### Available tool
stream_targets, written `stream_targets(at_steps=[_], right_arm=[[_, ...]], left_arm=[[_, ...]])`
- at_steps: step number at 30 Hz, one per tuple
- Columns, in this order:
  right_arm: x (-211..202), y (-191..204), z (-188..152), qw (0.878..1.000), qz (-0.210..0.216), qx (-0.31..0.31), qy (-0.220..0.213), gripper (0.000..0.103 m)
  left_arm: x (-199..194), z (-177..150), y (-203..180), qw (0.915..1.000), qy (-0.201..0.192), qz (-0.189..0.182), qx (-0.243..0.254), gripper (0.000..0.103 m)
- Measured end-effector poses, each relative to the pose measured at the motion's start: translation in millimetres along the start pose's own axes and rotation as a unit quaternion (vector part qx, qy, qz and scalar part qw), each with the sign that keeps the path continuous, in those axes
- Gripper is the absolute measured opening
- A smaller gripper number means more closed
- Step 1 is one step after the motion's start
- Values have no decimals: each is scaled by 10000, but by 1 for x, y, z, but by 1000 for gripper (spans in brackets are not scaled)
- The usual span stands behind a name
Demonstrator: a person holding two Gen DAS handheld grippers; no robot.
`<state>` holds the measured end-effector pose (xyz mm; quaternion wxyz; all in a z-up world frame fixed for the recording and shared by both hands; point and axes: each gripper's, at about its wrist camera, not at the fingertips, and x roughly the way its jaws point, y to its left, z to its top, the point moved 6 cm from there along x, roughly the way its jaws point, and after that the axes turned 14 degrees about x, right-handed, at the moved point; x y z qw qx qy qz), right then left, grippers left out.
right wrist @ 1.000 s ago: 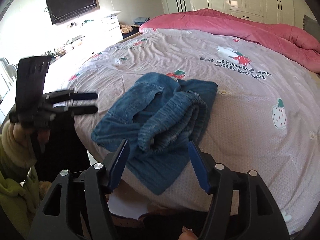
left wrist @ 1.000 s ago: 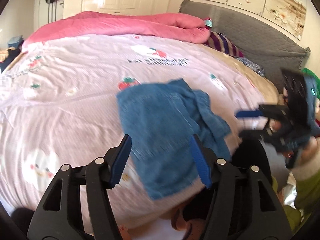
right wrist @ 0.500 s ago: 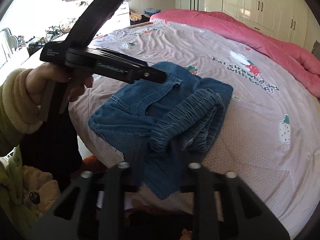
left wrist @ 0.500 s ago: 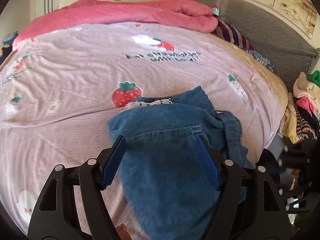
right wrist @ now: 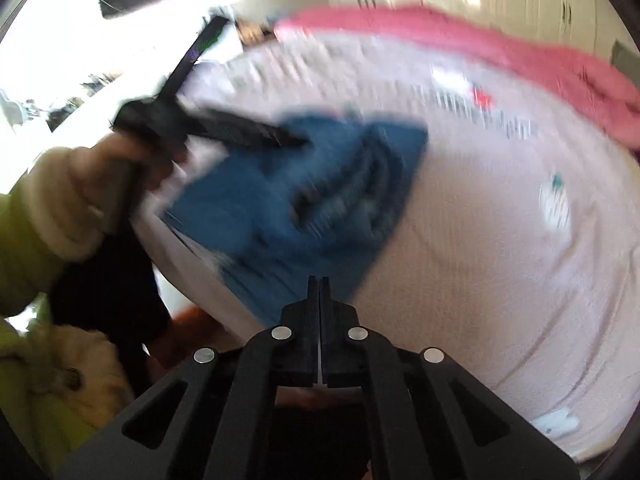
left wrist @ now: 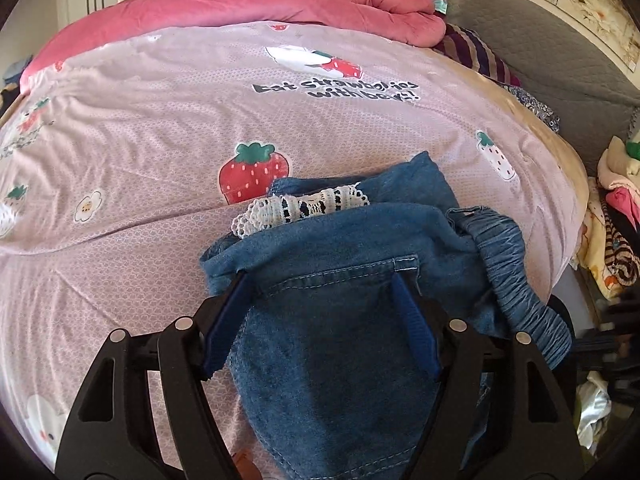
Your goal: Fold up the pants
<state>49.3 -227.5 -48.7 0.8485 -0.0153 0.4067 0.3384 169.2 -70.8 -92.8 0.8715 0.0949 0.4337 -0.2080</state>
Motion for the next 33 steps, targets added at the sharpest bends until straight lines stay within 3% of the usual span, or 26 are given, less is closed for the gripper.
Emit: stream_targets(at_steps=[2, 4, 6, 12, 13, 14, 17, 22, 27, 29, 31, 33], right_arm=[[-8, 26, 9, 9987, 294, -390, -168, 4], [1, 52, 11, 9951, 499, -844, -137, 26], [23, 69, 6, 9901, 394, -1345, 16, 38], [62, 74, 1, 9783, -205, -2058, 140, 36], [66, 70, -2, 9782, -221, -2043, 284, 17], [74, 66, -7, 9779, -240, -2008, 539, 8], [82, 58, -16, 9816, -80, -1755, 746, 7], [95, 42, -32, 9886, 72, -1232, 859, 7], [89, 42, -26, 9923, 149, -904, 832, 10], [76, 44, -20, 9936, 241, -792, 768, 17], [55, 48, -10, 9959, 489, -539, 546, 33], [36, 49, -1, 9970, 595, -418, 263, 36]], left_arm=[[1, 2, 0, 10000, 8, -38, -27, 64], [0, 3, 1, 9999, 6, -77, -80, 64], [-1, 3, 1, 9999, 3, -92, -114, 64], [-1, 2, 0, 9999, 30, -84, -100, 64], [-1, 2, 1, 9999, 26, -93, -107, 64], [0, 2, 1, 9999, 19, -102, -114, 64], [1, 2, 1, 9998, 0, -123, -126, 65], [3, 2, 2, 9998, -16, -154, -135, 66], [3, 2, 1, 9999, -32, -122, -116, 66], [2, 2, 2, 9998, -44, -120, -133, 67], [0, 3, 2, 9998, -94, -113, -128, 67], [-5, 4, 1, 9997, -174, -126, -143, 67]])
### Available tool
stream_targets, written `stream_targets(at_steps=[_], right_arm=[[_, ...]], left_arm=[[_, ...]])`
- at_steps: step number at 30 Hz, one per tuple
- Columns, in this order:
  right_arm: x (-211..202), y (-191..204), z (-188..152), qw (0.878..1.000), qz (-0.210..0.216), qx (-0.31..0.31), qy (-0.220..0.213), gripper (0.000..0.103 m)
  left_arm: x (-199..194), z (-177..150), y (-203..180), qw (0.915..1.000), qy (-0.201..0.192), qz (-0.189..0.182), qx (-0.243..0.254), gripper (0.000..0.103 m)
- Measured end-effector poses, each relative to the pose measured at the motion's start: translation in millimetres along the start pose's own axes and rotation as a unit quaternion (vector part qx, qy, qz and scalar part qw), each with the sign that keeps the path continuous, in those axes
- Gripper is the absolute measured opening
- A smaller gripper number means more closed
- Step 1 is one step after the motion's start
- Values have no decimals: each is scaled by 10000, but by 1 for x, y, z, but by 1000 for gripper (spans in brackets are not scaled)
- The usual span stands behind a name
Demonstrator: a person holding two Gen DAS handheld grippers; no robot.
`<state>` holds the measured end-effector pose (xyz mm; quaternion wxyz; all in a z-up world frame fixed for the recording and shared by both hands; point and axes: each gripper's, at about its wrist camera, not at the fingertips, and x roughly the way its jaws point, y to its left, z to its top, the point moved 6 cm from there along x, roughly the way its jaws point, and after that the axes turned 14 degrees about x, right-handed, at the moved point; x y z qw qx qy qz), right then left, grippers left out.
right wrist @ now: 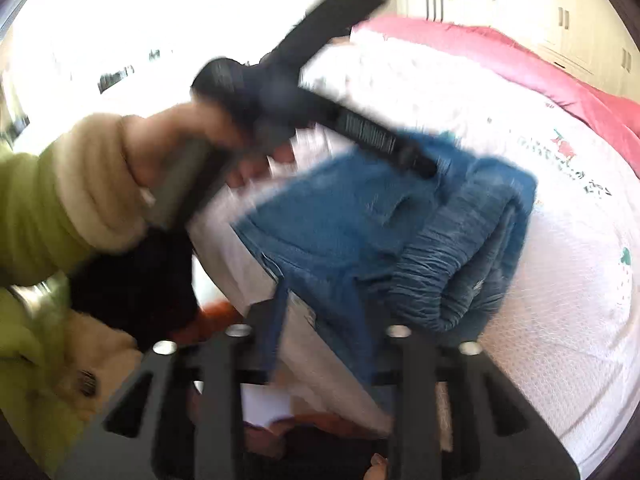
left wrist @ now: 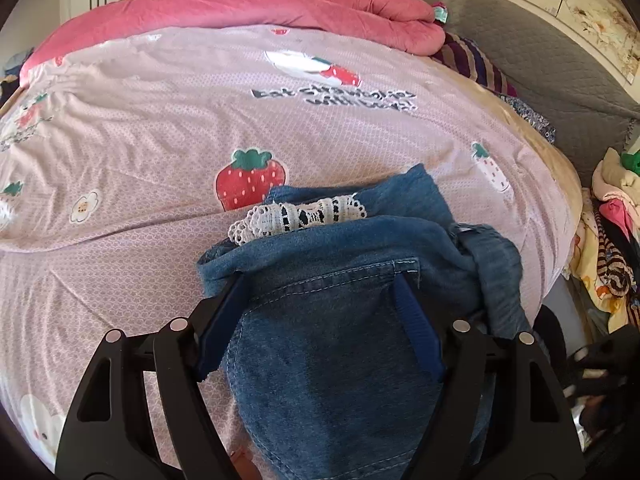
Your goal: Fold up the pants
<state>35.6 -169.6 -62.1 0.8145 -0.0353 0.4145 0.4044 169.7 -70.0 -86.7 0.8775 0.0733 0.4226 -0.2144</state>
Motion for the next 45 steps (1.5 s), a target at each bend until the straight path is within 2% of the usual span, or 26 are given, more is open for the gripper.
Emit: stream_targets(at_steps=[3, 4, 8, 10, 13, 19, 24, 26, 33, 38, 40, 45], right_arm=[[-24, -7, 12, 9991, -33, 261, -342, 42], [-29, -12, 15, 9984, -82, 364, -419, 50], [-39, -40, 25, 9935, -404, 883, -600, 64], [-43, -59, 29, 9888, -534, 1241, -642, 75], [-42, -80, 30, 9829, -595, 1642, -586, 82], [-21, -90, 34, 9783, -657, 1899, -499, 89], [-2, -97, 37, 9751, -579, 2108, -371, 91], [4, -102, 39, 9735, -528, 2202, -330, 91], [31, -122, 40, 9692, -490, 2411, -87, 91], [47, -132, 36, 9616, -125, 2743, 38, 90], [50, -134, 36, 9596, -27, 2813, 29, 86], [53, -130, 37, 9637, -20, 2669, 44, 71]], left_arm=[[-10, 1, -3, 9999, -139, -41, -18, 68], [-15, 1, -4, 9998, -189, -39, -10, 68], [-29, 1, -9, 9994, -302, 126, 101, 71], [-36, 1, -12, 9990, -354, 210, 180, 74], [-44, -1, -14, 9982, -387, 353, 303, 77], [-50, -16, -10, 9974, -312, 540, 354, 82], [-47, -28, -8, 9957, -185, 774, 472, 87], [-45, -33, -6, 9961, -137, 747, 439, 87], [-33, -48, 0, 9990, 3, 425, 130, 89], [-25, -52, 3, 9998, 41, 158, -96, 89], [-23, -53, 4, 9998, 50, 38, -208, 88], [-19, -53, -2, 9997, 121, -120, -147, 69]])
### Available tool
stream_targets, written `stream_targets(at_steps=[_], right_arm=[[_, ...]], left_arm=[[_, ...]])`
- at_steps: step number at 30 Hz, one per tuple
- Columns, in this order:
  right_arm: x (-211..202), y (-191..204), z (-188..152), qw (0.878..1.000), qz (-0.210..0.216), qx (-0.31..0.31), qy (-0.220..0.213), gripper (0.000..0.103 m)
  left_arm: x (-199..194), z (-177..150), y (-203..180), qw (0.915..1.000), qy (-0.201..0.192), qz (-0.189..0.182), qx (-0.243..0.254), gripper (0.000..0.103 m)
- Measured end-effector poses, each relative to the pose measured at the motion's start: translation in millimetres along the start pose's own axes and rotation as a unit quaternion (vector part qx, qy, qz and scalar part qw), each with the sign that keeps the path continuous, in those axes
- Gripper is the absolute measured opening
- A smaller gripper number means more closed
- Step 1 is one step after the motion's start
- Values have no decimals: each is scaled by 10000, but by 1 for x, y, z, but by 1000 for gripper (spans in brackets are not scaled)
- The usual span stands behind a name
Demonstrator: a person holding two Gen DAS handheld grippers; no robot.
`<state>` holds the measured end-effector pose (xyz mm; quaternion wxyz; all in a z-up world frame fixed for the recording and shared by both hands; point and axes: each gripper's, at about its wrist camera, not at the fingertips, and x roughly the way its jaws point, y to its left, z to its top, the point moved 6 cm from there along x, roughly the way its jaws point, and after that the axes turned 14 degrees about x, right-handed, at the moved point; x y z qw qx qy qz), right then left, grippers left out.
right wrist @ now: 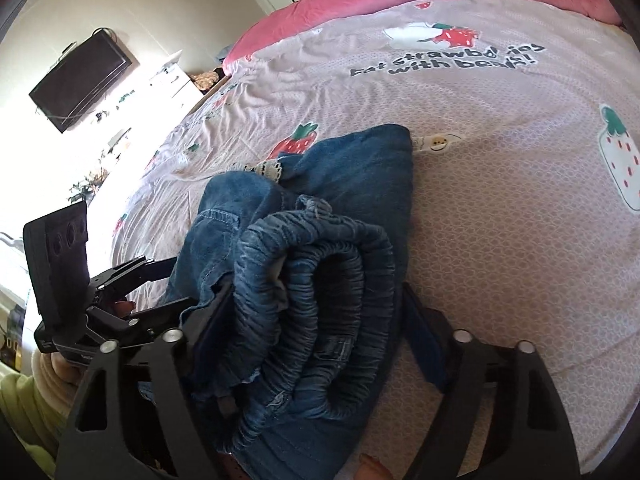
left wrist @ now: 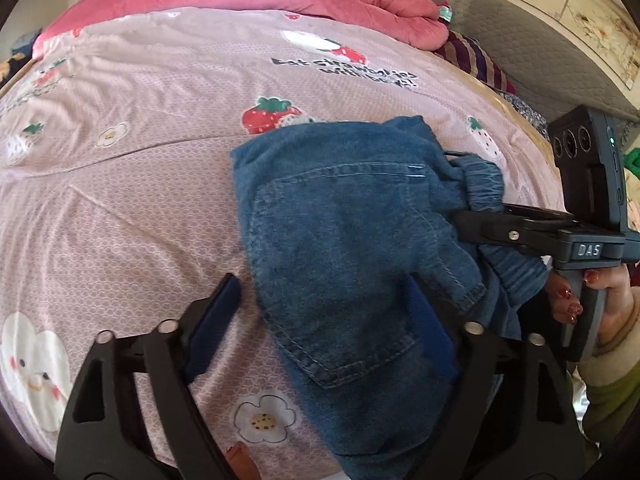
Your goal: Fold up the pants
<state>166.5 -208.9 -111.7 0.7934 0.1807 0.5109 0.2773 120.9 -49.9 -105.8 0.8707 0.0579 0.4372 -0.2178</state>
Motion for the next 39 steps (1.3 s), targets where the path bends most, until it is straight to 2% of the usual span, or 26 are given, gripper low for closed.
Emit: stream_targets(at_steps=[4, 8, 9, 13, 16, 20, 26, 29, 32, 39], right_arm=[[0, 0, 0, 10000, 35, 17, -26, 59], [-4, 7, -3, 9998, 12, -94, -152, 47], [-5, 9, -3, 9997, 0, -140, -190, 44], [-15, 21, 0, 9984, -11, -393, -405, 37], [-26, 38, 7, 9960, 48, -668, -589, 36], [-33, 62, 27, 9917, 109, -988, -814, 36], [-21, 85, 70, 9880, 319, -1102, -1034, 36], [-1, 88, 87, 9891, 400, -1031, -975, 36], [29, 84, 98, 9916, 306, -960, -810, 36], [78, 54, 98, 9989, -43, -423, -179, 39]], left_arm=[[3, 1, -2, 9998, 51, -170, -55, 60], [2, 4, -8, 9993, 45, -362, -2, 33], [1, 6, -11, 9996, 43, -282, 87, 27], [-6, 12, -10, 9997, -56, -190, 118, 17], [-14, 19, -9, 9996, -197, -147, 158, 15], [-27, 35, -3, 9986, -432, 140, 281, 15], [-45, 64, 33, 9957, -739, 521, 212, 15], [-39, 70, 55, 9955, -683, 644, 133, 15], [-26, 69, 74, 9958, -521, 748, 36, 15], [8, 53, 92, 9972, -152, 728, -123, 17]])
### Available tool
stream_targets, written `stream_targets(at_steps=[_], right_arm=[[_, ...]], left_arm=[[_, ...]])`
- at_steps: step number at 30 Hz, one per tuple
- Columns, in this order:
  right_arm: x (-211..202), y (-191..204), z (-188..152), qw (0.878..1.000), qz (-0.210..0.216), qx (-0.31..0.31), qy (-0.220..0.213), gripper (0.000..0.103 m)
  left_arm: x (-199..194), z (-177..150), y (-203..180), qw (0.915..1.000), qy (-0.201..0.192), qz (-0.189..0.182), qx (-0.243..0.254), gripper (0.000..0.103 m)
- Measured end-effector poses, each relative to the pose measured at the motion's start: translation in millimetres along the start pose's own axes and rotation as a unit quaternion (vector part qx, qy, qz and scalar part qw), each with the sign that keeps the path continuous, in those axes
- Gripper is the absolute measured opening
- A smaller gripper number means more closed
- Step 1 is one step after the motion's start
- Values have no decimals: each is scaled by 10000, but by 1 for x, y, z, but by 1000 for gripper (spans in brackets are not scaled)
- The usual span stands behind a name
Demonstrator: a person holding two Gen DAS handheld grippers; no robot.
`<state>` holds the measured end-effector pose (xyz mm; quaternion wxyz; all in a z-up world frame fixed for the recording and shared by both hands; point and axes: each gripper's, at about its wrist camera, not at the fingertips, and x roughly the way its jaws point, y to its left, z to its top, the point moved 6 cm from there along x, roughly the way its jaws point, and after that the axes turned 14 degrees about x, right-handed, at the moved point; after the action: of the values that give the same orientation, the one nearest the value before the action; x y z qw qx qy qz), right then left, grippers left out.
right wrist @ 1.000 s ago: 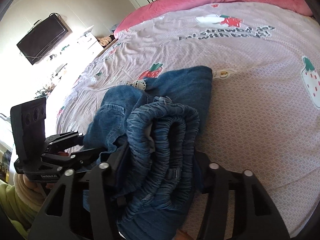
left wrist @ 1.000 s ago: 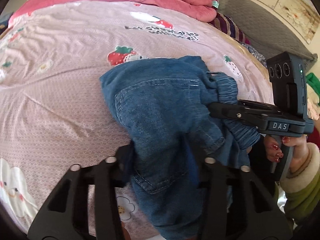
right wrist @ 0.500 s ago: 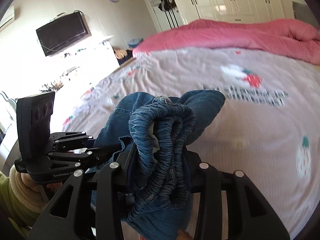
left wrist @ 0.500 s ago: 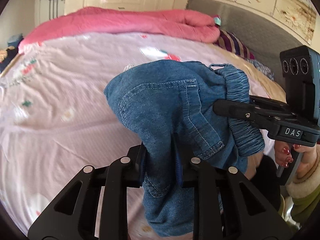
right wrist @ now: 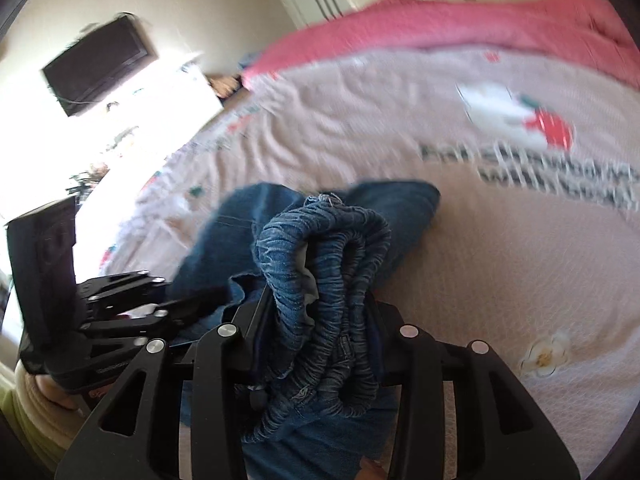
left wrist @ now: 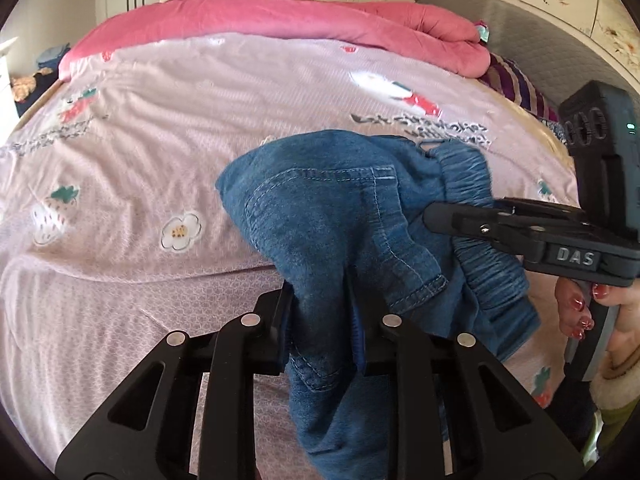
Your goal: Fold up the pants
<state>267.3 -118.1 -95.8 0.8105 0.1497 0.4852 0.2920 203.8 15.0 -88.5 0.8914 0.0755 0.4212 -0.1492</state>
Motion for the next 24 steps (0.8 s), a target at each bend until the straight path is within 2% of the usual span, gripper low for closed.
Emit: stream_targets(at_steps=[4, 10, 14, 19, 21, 24], right_arm=[[6, -8, -4, 9998, -71, 147, 87, 41], [15, -16, -9, 9990, -148, 385, 190, 45], [16, -11, -9, 9989, -393, 242, 93, 47], [5, -6, -10, 9978, -641, 55, -169, 65], [-8, -3, -11, 9973, -635, -29, -355, 65], [-30, 5, -16, 9953, -720, -175, -620, 75]], left_arm=[[4, -1, 1, 10000, 9, -28, -45, 22], [9, -10, 7, 9997, -8, -73, -249, 33], [7, -14, 10, 9994, -106, -60, -323, 38], [-3, -17, 12, 9990, -214, 46, -385, 46], [-9, -18, 13, 9988, -253, 83, -412, 51], [-23, -19, 12, 9983, -344, 160, -450, 59]])
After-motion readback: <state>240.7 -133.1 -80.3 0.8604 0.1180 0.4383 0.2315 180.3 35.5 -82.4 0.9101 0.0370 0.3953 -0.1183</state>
